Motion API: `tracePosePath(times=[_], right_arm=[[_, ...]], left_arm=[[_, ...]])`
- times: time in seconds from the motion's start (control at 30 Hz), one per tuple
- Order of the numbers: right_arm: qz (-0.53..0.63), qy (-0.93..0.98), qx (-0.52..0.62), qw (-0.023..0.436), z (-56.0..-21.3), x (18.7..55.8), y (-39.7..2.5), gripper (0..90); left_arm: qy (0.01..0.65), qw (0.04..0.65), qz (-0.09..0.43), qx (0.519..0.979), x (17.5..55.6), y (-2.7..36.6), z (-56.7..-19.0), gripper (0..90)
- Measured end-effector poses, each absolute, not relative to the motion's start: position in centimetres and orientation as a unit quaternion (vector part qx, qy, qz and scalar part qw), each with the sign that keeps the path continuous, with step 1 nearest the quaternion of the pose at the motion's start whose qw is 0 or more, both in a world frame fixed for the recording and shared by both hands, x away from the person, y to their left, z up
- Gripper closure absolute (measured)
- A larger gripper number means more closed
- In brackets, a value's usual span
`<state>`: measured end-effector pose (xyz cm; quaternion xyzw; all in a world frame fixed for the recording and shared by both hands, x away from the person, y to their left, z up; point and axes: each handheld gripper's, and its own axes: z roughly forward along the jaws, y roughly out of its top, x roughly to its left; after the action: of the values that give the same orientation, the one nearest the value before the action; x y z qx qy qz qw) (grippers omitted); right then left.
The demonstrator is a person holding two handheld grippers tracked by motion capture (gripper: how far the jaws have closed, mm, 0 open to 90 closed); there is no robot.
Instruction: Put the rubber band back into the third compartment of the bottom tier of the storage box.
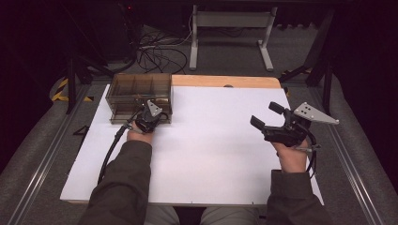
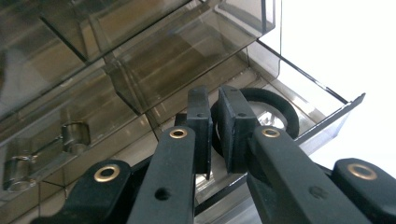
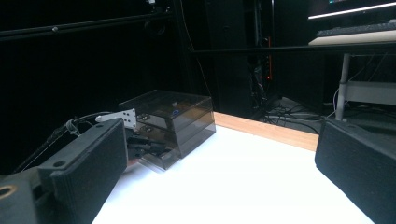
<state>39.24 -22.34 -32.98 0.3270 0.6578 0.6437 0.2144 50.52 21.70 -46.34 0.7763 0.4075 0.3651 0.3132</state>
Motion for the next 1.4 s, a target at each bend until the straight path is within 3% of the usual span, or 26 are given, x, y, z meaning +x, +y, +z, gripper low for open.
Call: tracePosePath(times=[0.53,1.4], right_arm=[[0.643,0.659,0.328,0.213,-33.0,39.3,-22.2,3.1],[0.646,0.656,0.327,0.212,-33.0,39.3,-22.3,3.1]], left_arm=[[0.411,0.371,0.375,0.744,49.5,22.6,-46.1,83.2],[0.434,0.402,0.351,0.726,48.8,23.4,-44.9,66.5]])
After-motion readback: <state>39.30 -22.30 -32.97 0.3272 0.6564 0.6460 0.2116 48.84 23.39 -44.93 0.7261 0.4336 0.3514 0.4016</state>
